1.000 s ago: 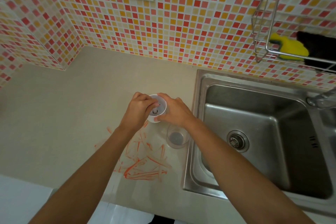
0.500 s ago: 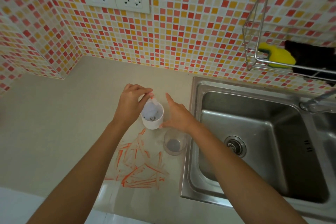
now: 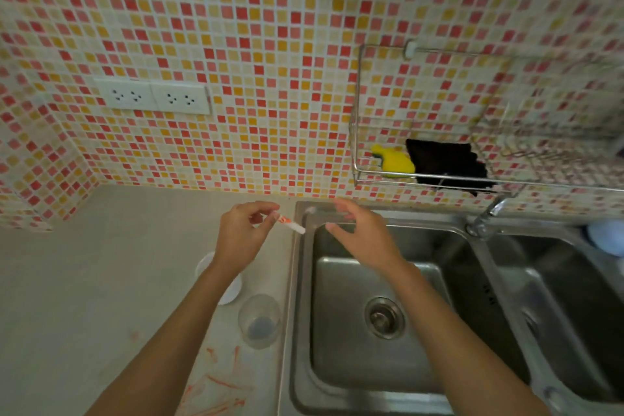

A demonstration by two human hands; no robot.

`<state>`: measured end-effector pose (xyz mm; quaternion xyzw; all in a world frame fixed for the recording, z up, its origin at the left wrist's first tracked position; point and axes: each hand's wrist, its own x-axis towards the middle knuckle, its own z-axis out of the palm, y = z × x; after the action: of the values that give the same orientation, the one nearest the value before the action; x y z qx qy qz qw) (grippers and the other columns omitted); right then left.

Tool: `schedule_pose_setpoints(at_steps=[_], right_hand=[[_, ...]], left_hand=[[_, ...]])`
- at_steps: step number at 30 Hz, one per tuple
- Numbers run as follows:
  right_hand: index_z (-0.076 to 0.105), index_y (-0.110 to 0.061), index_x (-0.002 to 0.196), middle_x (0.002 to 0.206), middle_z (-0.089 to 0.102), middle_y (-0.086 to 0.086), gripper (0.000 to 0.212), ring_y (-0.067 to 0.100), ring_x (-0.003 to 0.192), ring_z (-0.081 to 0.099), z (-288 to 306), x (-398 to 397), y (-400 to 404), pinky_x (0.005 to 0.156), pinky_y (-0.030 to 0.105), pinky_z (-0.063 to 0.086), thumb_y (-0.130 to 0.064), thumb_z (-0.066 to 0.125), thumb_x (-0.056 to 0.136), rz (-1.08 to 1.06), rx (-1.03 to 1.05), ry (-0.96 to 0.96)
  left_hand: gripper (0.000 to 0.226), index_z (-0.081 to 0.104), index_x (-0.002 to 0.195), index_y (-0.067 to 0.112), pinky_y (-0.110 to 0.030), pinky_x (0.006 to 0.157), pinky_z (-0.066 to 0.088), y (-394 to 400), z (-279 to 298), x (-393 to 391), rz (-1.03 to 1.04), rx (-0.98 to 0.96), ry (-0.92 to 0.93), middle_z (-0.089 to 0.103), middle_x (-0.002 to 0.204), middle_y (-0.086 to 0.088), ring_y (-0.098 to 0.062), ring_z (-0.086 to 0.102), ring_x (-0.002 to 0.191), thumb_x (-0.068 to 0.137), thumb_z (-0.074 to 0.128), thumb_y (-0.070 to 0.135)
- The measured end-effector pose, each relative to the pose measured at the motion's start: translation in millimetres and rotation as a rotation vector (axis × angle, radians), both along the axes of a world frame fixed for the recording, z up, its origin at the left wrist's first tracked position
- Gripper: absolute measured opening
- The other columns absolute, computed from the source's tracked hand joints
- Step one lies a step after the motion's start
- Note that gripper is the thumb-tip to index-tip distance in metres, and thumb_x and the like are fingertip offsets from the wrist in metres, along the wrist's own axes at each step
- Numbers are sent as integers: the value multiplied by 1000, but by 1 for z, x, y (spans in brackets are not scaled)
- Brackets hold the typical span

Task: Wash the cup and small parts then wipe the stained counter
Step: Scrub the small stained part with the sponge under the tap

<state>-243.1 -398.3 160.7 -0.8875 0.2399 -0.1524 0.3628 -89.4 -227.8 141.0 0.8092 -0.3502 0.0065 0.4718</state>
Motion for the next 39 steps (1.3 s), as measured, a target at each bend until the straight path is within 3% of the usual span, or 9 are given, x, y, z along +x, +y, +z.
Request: schedule_pose_setpoints(at_steps=[3,8,12,16,23,27,31,33,39], right_hand=[[62,-23,121,104,67,-11,32,4,95,61,21,-20,-33,89,32,53,-27,64,89,-102,-74,-178],[68,-14,110,102,68,-1,21,8,83,60,51,-28,-83,73,15,47,-16,60,91,-232,-230,-323],[69,-13,107,99,66,1,19,18,92,58,59,-9,-115,82,36,51,-17,58,91,-245,-348,-269],[63,-21,118,125,55,10,28,30,113,51,58,18,-138,94,39,46,-29,58,91,-172,-292,4],[55,-16,100,112,56,5,15,24,97,55,66,36,-151,80,37,51,-22,62,87,-109,-143,214],[55,-19,103,103,63,6,16,19,80,58,71,21,-150,59,28,47,-16,59,87,-159,-82,-39],[56,-25,131,124,51,3,44,17,115,43,64,-35,-125,91,18,37,-16,61,88,-80,-258,-365],[56,-25,132,128,46,0,45,14,115,42,49,-70,-112,91,15,38,-15,61,89,-65,-283,-428],[61,-23,128,126,51,2,40,20,114,47,-23,-125,-91,95,34,47,-14,60,89,-13,-342,-312]], left_hand=[[9,73,93,23,-21,73,52,-35,6,-23,-86,-7,5,71,86,8,-9,64,76,84,72,21],[10,71,88,26,-3,69,44,-85,13,-58,-186,-29,102,69,80,16,8,62,78,86,69,16],[8,75,91,17,-7,73,46,-107,8,-72,-177,-47,153,74,84,6,2,66,77,85,70,17],[7,75,90,18,-13,73,50,-119,6,-83,-137,-44,178,73,83,7,-3,67,76,85,70,18],[7,72,93,21,-3,72,46,-129,-3,-98,-45,12,260,71,87,12,4,64,81,88,67,19],[8,72,94,20,-5,72,47,-133,-7,-108,-20,11,271,71,87,10,4,65,79,87,69,19],[8,72,93,17,-5,65,48,-137,-6,-124,11,-39,318,71,83,8,2,64,76,85,71,16],[7,73,90,17,-7,66,48,-140,-7,-132,27,-63,323,71,81,9,1,65,74,84,72,17],[8,72,89,15,-16,72,53,-157,-11,-172,49,-168,397,73,82,4,-2,67,75,81,75,17]])
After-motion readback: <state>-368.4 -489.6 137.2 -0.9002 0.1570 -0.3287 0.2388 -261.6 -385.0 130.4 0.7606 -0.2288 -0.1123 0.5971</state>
